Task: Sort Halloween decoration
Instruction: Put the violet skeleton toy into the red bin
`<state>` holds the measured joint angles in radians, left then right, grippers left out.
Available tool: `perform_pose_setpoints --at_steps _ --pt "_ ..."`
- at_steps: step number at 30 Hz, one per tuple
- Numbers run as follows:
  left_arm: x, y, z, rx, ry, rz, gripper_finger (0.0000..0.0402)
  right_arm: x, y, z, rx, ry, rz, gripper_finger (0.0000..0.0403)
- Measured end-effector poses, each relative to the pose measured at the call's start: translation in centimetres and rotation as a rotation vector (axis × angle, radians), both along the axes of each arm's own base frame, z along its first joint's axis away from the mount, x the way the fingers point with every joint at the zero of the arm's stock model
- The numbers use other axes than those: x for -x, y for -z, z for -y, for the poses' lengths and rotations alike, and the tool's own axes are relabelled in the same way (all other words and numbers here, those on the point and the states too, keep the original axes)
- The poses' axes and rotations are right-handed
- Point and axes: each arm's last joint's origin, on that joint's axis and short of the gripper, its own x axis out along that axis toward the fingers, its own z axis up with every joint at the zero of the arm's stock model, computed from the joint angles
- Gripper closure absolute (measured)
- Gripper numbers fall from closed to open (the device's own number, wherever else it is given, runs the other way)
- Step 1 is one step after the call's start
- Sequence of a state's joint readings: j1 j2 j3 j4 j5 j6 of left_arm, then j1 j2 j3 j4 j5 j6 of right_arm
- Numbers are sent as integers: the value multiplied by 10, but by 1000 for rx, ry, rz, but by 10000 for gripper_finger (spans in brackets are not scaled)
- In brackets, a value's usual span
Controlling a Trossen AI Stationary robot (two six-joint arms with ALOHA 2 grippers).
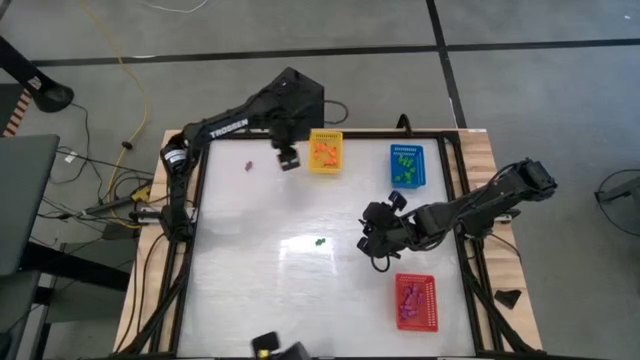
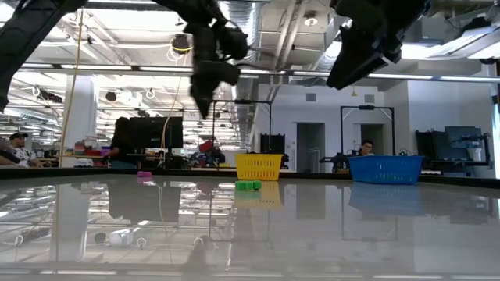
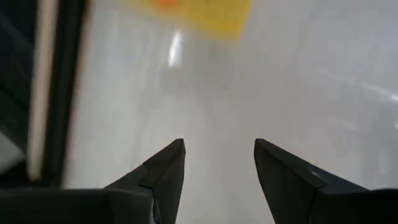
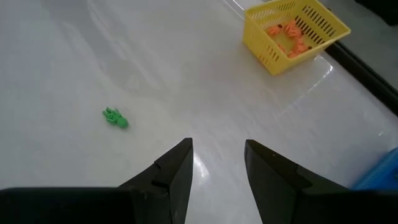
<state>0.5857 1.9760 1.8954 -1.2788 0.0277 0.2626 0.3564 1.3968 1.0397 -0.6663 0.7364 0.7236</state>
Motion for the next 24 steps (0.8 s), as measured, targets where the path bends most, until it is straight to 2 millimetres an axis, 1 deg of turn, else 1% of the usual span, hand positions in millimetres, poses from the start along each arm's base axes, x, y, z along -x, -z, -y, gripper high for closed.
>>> perform_pose_setpoints --at_steps 3,7,9,12,15,18,24 --pt "26 7 -4 76 -91 -86 219 1 0 -4 -9 -8 6 228" --pt "68 30 -15 151 -293 -148 219 3 -1 -11 -14 -36 16 228" --pt "88 43 -19 165 -389 -151 219 4 -1 -15 -14 -51 16 228" --pt "110 62 -24 150 -478 -111 219 5 -1 -19 -11 -66 15 228" --pt "120 75 -28 119 -500 -66 219 5 -1 -18 -8 -66 13 228" --pt "128 90 -30 95 -519 -64 219 3 -1 -13 -2 -49 12 228" --pt "134 114 -32 61 -551 -14 219 -2 -1 2 11 -5 3 228"
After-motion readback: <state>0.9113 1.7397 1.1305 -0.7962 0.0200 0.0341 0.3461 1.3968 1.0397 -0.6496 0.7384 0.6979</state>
